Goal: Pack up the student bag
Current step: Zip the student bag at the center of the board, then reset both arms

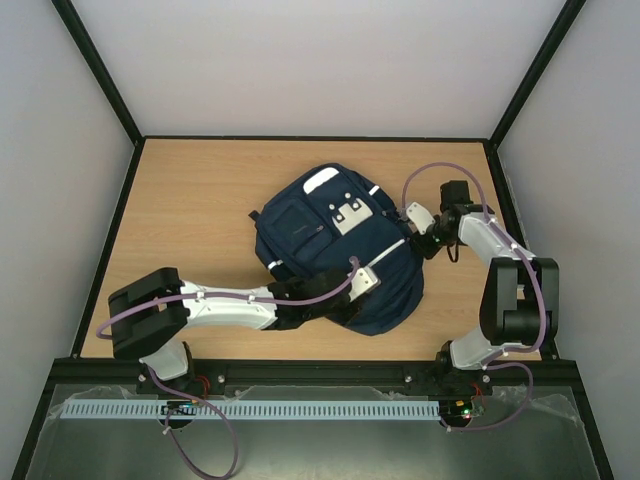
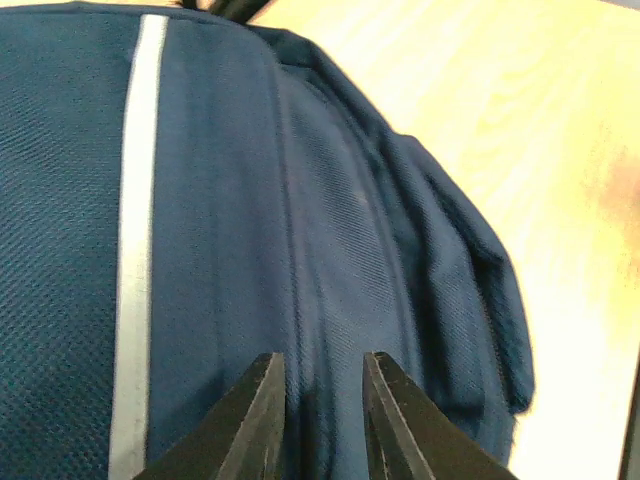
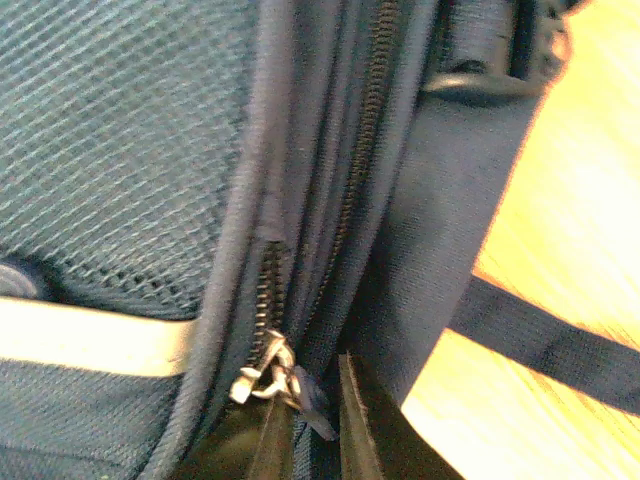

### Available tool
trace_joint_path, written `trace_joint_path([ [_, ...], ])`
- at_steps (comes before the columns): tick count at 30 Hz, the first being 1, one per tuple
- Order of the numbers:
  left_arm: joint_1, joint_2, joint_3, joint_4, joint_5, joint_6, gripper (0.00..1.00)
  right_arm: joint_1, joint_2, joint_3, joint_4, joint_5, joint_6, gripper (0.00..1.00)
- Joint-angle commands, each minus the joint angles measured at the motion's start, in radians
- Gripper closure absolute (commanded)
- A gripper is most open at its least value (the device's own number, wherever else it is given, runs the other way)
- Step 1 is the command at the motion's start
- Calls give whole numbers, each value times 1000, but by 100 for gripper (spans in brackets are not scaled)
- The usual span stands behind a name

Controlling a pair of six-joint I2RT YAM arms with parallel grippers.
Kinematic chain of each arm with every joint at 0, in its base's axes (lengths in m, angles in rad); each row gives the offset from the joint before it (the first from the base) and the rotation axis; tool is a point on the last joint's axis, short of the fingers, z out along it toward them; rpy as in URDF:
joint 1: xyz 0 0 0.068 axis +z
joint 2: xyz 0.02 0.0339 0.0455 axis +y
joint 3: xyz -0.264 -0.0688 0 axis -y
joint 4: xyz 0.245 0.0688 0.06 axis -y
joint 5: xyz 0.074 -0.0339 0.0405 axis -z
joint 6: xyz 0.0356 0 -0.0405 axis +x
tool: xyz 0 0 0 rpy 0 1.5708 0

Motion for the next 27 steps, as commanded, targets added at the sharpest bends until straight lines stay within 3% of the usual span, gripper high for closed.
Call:
trace_joint_path([
  [1,-39,-16,79,-111,-23,-7,70,-17,-39,44,100,37,73,79],
  [4,-36,-59,123,-201,-100,4,58,-31,-120,28,98,52,120,54],
  [7,-9,-111,165,-291,-171,10,47,-39,-205,45,65,60,171,38],
  [15,136,-239,285,-535,-269,25,30,-40,-324,151,-44,31,405,18],
  [16,151,-254,297,-555,-288,31,22,-40,-340,147,-26,41,455,15],
  [17,164,-272,301,-564,-335,29,5,-40,-356,141,-7,37,494,8],
  [18,172,-291,298,-566,-386,21,1,-40,-376,131,6,19,523,0],
  [22,244,-375,242,-576,-632,-139,1,-40,-469,52,128,-46,682,1],
  [27,449,-452,150,-643,-560,-269,1,-40,-602,-90,285,-42,879,1],
])
